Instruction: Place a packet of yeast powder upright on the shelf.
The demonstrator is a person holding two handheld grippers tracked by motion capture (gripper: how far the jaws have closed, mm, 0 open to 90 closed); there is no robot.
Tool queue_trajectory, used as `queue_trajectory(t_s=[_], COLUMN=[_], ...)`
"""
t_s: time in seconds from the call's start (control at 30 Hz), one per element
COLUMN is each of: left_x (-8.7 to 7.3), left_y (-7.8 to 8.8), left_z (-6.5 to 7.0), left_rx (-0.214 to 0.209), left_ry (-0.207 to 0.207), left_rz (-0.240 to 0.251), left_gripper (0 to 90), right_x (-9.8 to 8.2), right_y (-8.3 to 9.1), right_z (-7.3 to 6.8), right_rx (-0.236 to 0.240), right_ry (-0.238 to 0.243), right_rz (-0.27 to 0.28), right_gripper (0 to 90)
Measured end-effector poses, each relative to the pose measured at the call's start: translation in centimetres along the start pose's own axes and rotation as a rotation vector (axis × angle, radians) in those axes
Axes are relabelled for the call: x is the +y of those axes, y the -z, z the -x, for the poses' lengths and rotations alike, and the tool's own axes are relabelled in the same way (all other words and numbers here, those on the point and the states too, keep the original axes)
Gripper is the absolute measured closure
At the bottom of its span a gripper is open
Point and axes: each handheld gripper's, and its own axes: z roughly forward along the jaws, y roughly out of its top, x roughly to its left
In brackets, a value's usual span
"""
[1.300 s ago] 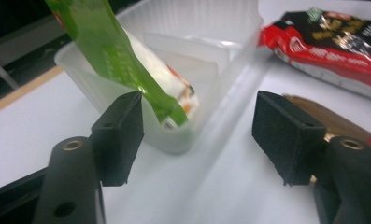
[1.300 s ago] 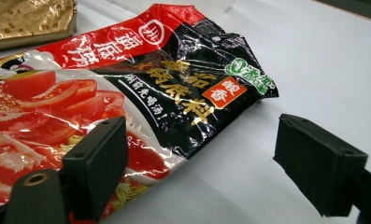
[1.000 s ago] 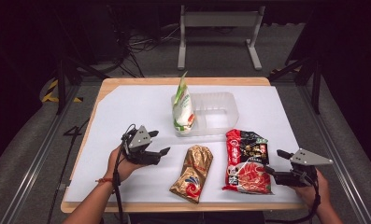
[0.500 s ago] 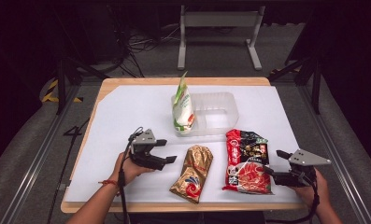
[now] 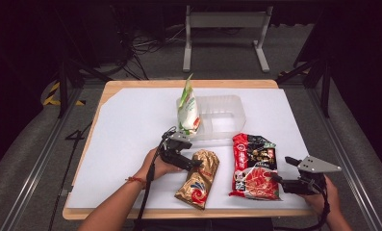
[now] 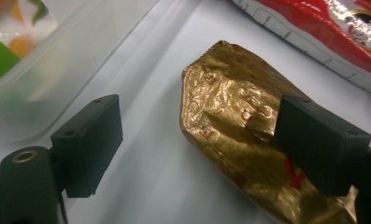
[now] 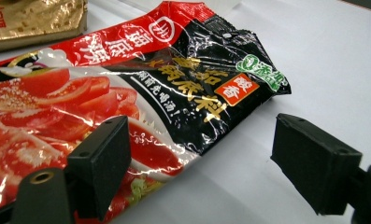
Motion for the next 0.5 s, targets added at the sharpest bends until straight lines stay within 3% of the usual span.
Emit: queue_trajectory(t_s=[0.13,0.27,0.43,0.5], left_x=[0.3,0.3,0.5,0.4], left_y=[-0.5,-1.5,-1.7,-1.7], left_z=[-0.4,-0.4,-0.2,-0.3], left_rx=[-0.016,-0.105,-0.135,-0.191], left_ry=[0.026,0.034,0.031,0.042], left_rz=[0.013,-0.013,-0.019,-0.016], left_gripper=[14.3,13.8,14.6,26.8], right_x=[-0.1,-0.3,-0.4,-0.5], right_y=[0.3,0.5,0.6,0.7], right_z=[0.0,-0.1,0.0,0.0], right_rx=[0.004,0.001,-0.003,-0.001], right_ry=[-0.012,-0.01,-0.016,-0.027], right_rz=[0.01,0.009,0.006,0.007], right_gripper=[19.9,19.8,19.7,19.7])
